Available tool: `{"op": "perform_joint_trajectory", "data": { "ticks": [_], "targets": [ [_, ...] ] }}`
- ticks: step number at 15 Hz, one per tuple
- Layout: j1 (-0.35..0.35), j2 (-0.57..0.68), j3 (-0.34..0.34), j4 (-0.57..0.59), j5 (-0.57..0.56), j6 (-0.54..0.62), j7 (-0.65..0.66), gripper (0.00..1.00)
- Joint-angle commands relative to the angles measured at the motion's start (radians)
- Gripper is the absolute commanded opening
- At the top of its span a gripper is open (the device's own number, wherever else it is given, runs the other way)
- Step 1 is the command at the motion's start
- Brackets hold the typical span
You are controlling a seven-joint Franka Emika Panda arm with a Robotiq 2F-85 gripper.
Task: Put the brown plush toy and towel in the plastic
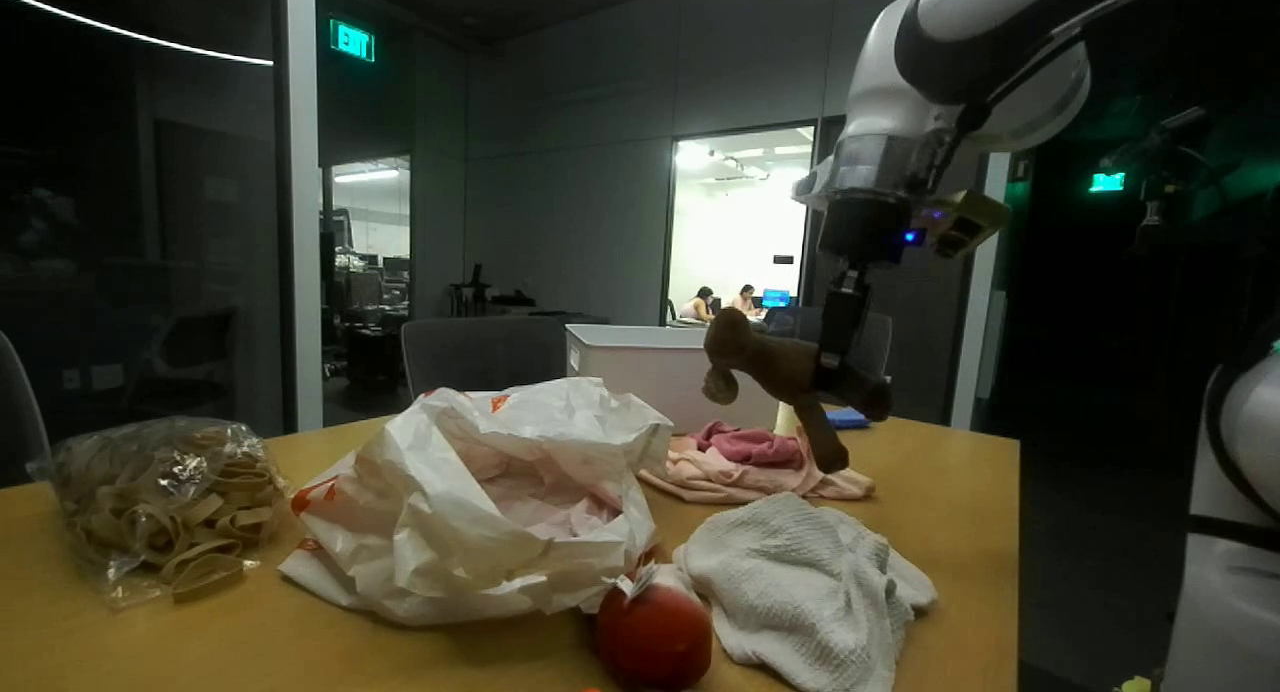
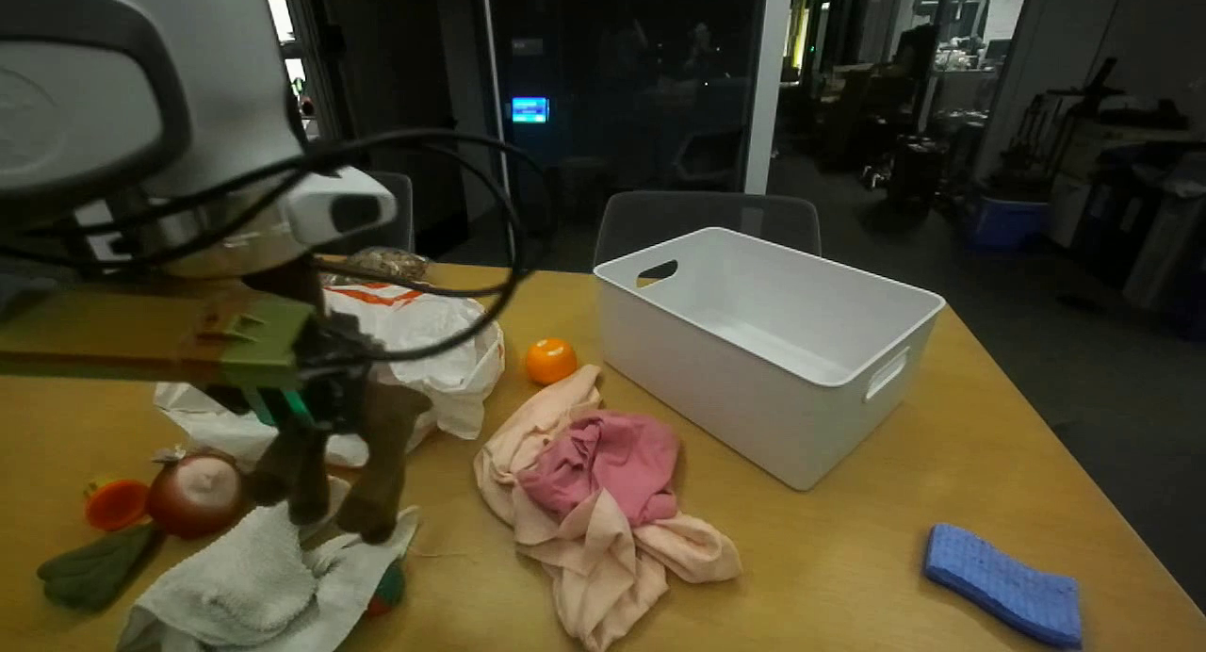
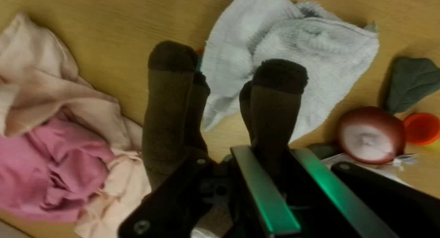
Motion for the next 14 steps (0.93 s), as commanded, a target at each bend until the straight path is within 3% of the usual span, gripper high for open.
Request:
{"op": "perform_joint_trajectory", "data": {
  "ticks": [1, 4, 9, 14],
  "targets": [
    [0.151, -0.014, 0.126, 0.002, 0.021, 0.012, 0.039, 0.08],
    [0.230, 0.105, 0.238, 0.017, -0.016, 0.097, 0.085, 0.08],
    [0.221, 0.290, 0.397, 0.114, -0.229, 0.230, 0.177, 0.07],
    [0.208, 0.405, 0.452, 0.236, -0.404, 0.246, 0.267, 0.07]
  ]
}}
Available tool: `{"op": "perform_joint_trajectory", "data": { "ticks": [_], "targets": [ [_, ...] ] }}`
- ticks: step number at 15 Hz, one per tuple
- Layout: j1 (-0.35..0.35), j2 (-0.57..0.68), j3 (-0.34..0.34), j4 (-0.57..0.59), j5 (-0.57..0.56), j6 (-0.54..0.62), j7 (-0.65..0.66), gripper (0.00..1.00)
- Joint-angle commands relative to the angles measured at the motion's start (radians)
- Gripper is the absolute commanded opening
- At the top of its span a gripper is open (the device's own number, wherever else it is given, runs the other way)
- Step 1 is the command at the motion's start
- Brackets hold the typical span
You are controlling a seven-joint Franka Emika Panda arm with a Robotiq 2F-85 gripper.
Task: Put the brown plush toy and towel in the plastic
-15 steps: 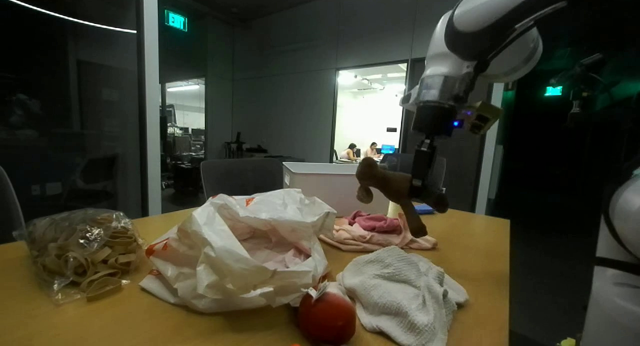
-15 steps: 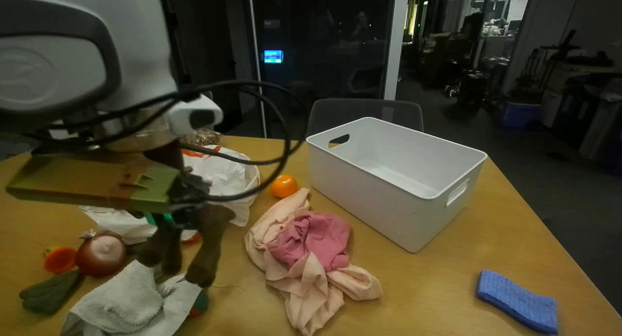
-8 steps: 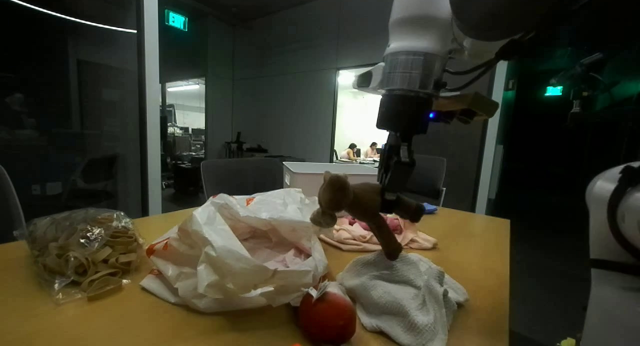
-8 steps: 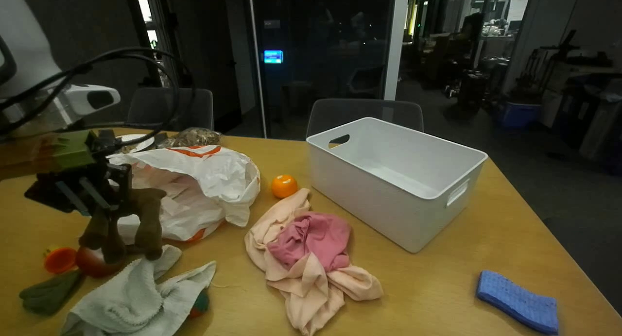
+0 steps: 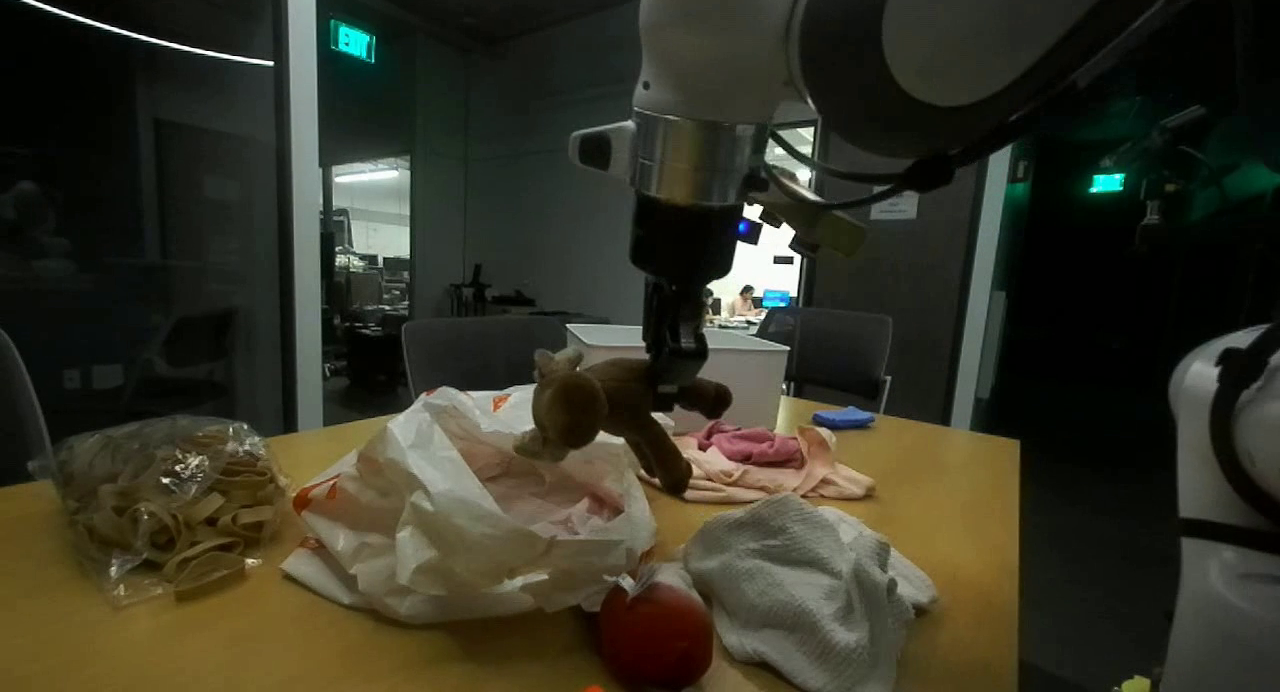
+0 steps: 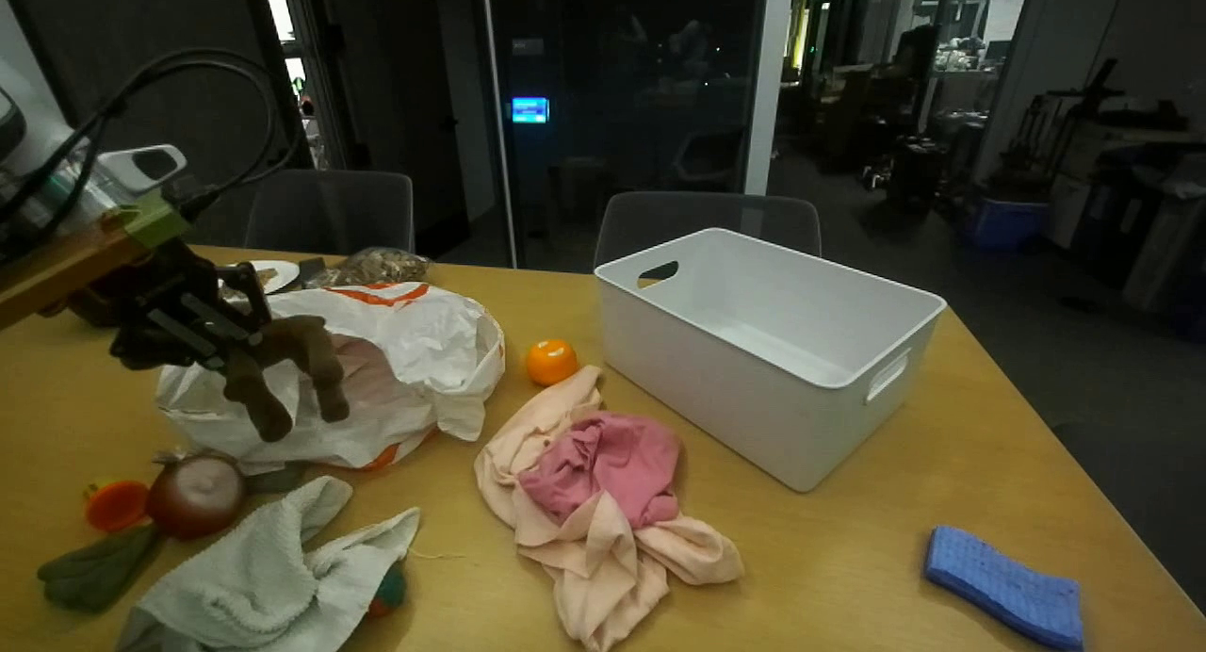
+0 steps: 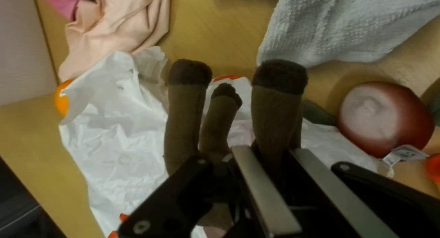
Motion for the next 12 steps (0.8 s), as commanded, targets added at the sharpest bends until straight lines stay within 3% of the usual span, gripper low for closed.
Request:
{"op": "perform_joint_trajectory", "data": {
  "ticks": [1, 12],
  "targets": [
    [-0.018, 0.109, 0.029, 0.107, -0.095, 0.012, 0.055, 0.07],
    [0.000, 0.408, 0.002, 0.215, -0.061, 0.067, 0.046, 0.07]
  ]
}}
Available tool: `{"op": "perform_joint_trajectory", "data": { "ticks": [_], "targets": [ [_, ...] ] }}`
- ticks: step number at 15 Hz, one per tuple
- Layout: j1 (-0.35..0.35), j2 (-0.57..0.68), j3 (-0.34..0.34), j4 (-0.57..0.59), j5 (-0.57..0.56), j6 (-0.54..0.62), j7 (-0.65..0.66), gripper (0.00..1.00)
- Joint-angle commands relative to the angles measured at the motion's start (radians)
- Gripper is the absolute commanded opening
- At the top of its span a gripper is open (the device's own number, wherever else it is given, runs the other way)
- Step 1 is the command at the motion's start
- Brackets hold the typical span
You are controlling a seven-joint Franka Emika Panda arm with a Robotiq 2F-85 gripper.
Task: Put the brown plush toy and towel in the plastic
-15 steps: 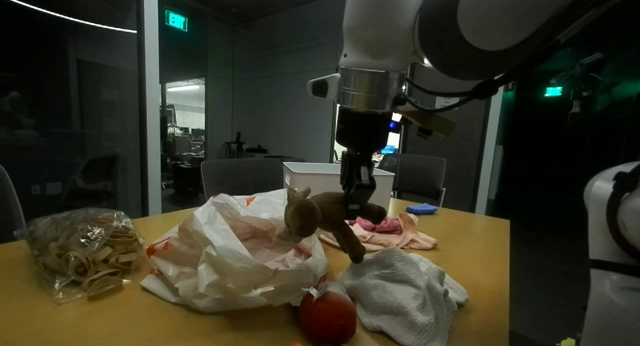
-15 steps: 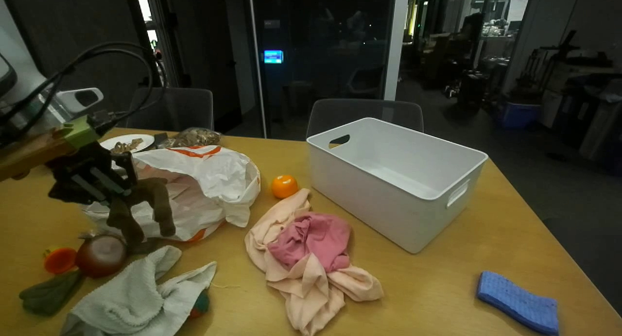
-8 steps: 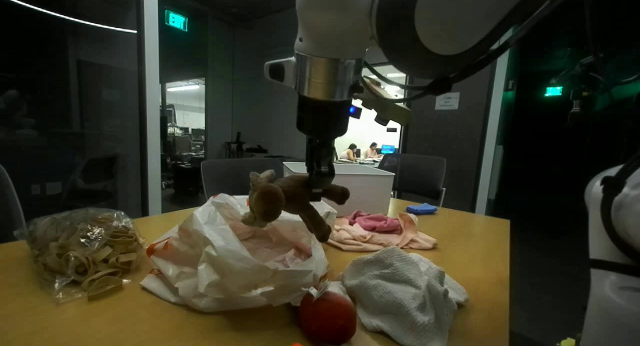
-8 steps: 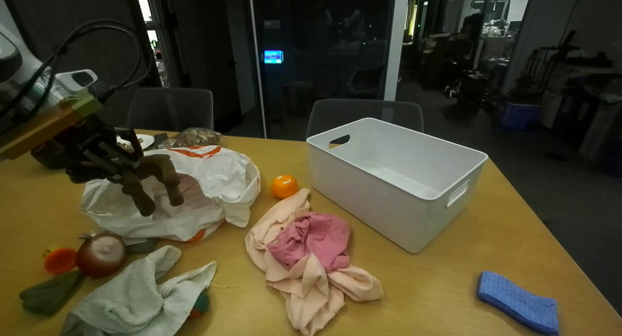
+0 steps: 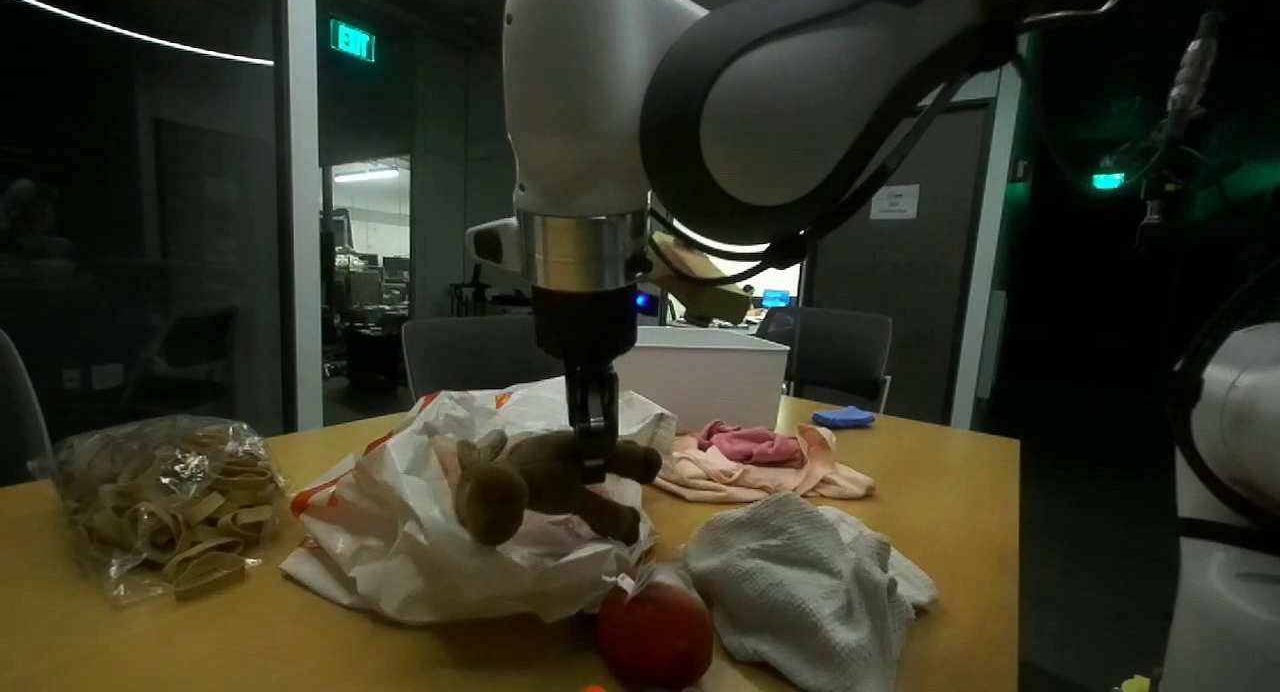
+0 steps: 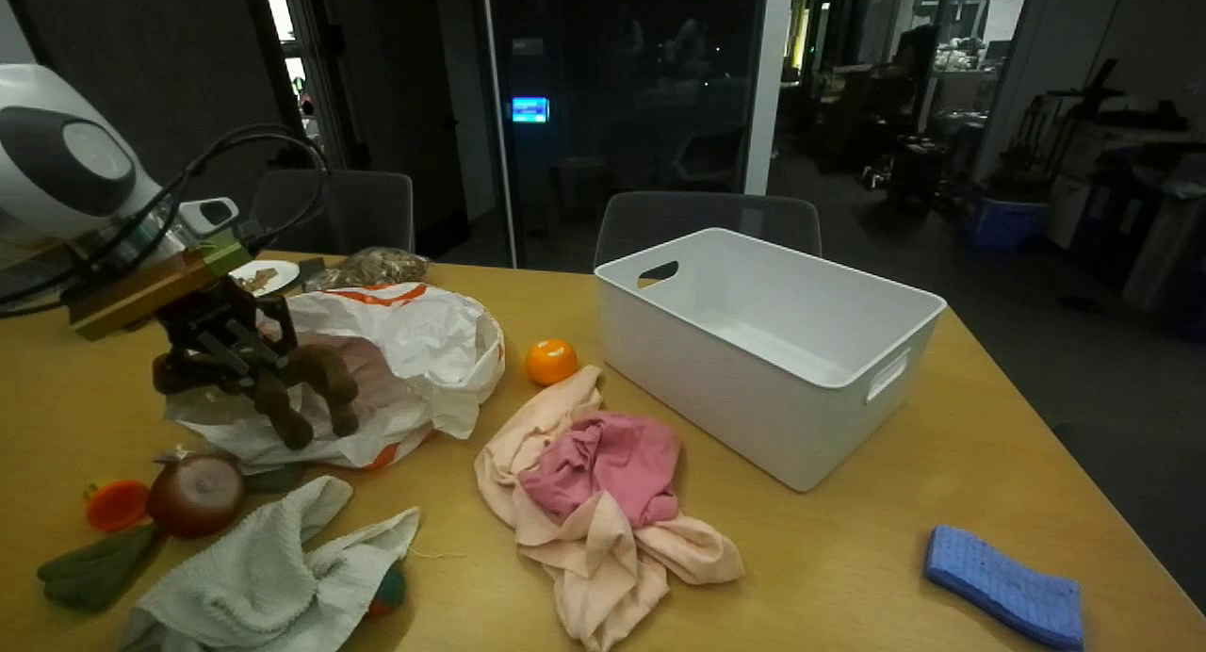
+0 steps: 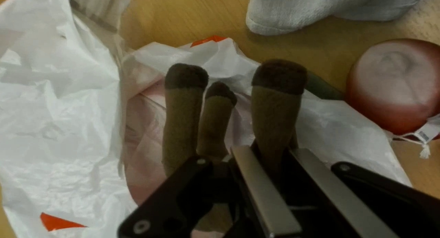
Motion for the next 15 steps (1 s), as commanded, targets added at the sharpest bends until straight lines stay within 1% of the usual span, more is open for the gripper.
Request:
{"op": "perform_joint_trajectory", "data": {
  "ticks": [1, 3, 4, 7, 9, 13, 15],
  "targets": [
    [-0.008, 0.093, -0.008, 0.076, -0.025, 0.045, 0.019, 0.07],
    [-0.016, 0.124, -0.004, 0.103, -0.070, 0.085, 0.054, 0.07],
    [-0.020, 0.137, 0.003, 0.115, -0.114, 0.102, 0.095, 0.07],
    [-0.050, 0.170, -0.018, 0.128, -0.257, 0.138, 0.182, 0.08],
    [-0.067, 0.179, -0.038, 0.113, -0.324, 0.147, 0.217, 0.09],
    [-0.090, 0.205, -0.085, 0.076, -0.348, 0.184, 0.248, 0.09],
    [-0.093, 0.221, -0.099, 0.068, -0.316, 0.221, 0.240, 0.09]
  ]
}}
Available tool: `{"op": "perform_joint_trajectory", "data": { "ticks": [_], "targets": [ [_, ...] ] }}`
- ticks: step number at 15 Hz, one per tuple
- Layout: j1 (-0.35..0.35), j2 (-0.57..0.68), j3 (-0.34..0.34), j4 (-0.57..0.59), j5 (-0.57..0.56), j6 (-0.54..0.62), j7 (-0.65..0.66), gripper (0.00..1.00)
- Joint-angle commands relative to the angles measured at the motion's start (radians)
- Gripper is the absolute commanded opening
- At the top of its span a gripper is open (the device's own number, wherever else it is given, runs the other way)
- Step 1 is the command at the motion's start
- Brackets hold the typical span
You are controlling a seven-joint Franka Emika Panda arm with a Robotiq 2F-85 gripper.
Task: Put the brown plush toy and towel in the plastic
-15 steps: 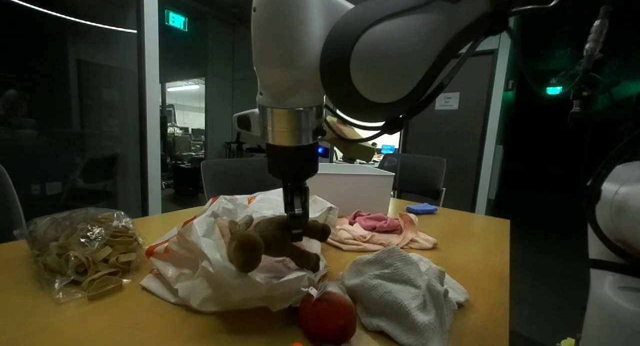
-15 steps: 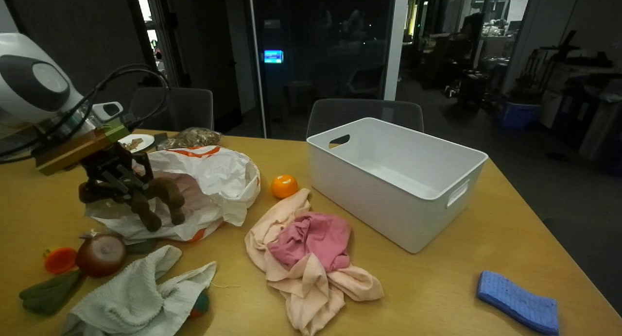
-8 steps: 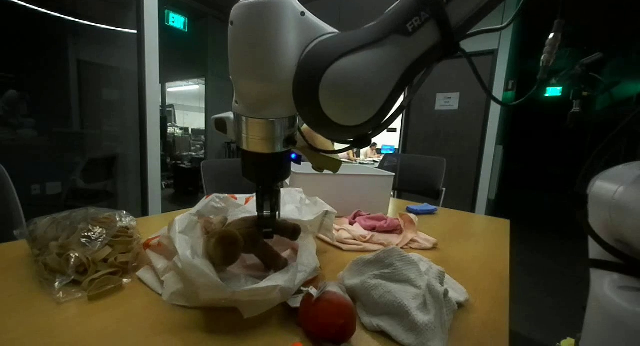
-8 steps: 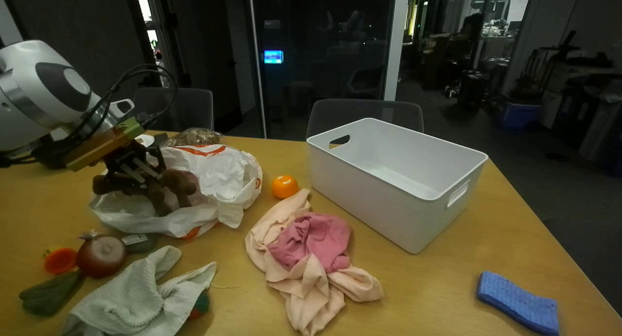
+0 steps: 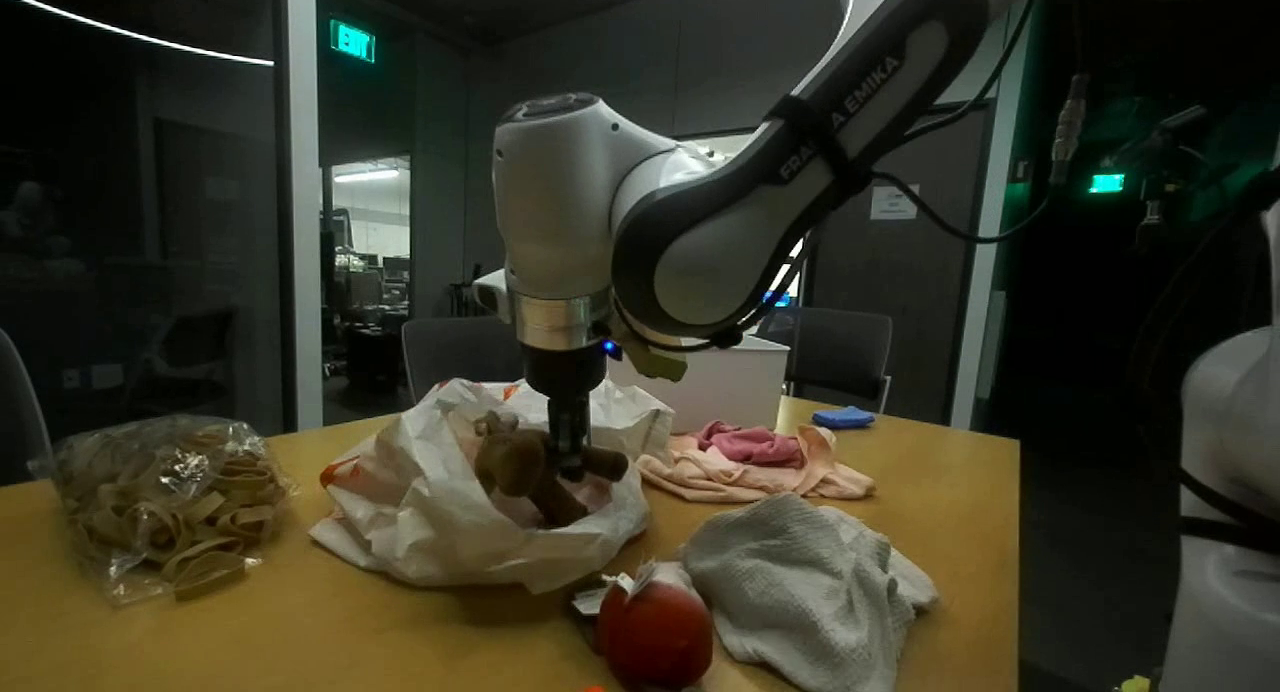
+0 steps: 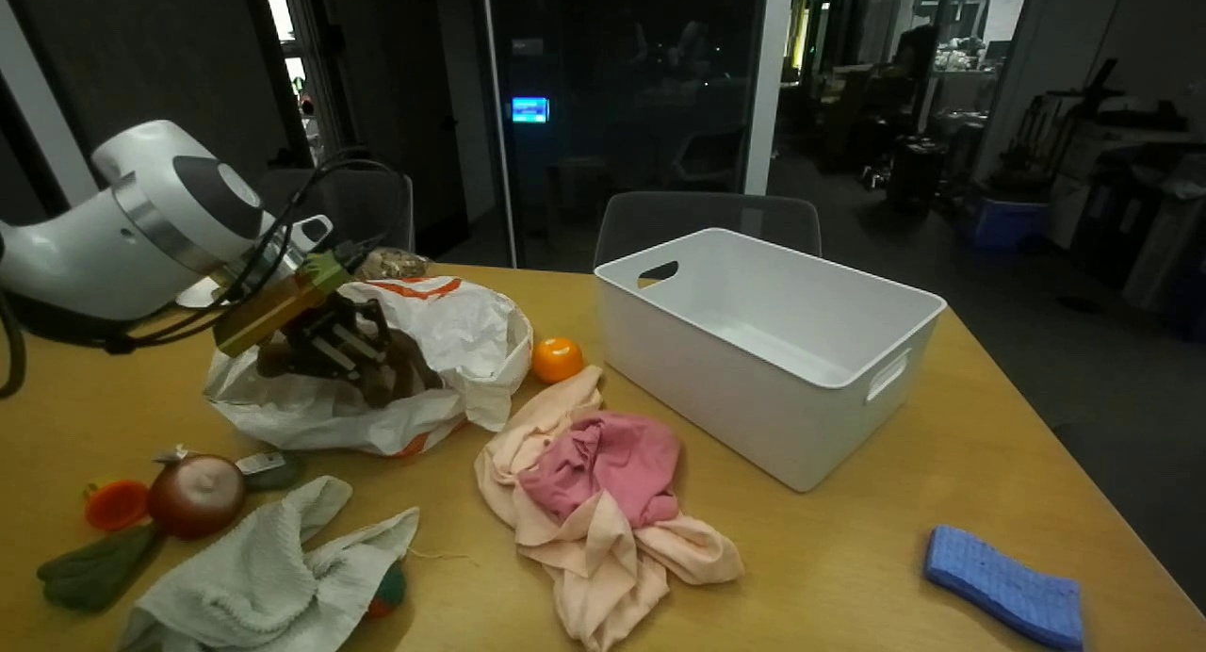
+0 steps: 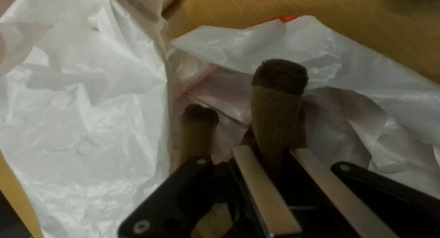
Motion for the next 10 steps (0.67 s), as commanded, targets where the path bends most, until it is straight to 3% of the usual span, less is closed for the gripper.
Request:
{"op": "perform_joint_trajectory", "data": {
  "ticks": [1, 3, 4, 10],
  "targets": [
    [-0.007, 0.017, -0.022, -0.020, -0.008, 0.097, 0.030, 0.10],
    [-0.007, 0.022, -0.028, -0.034, -0.009, 0.155, 0.053, 0.10],
    [-0.007, 0.022, -0.031, -0.042, -0.006, 0.176, 0.065, 0.28],
    [-0.026, -0.067, -0.057, -0.076, 0.002, 0.171, 0.084, 0.73]
  ]
}}
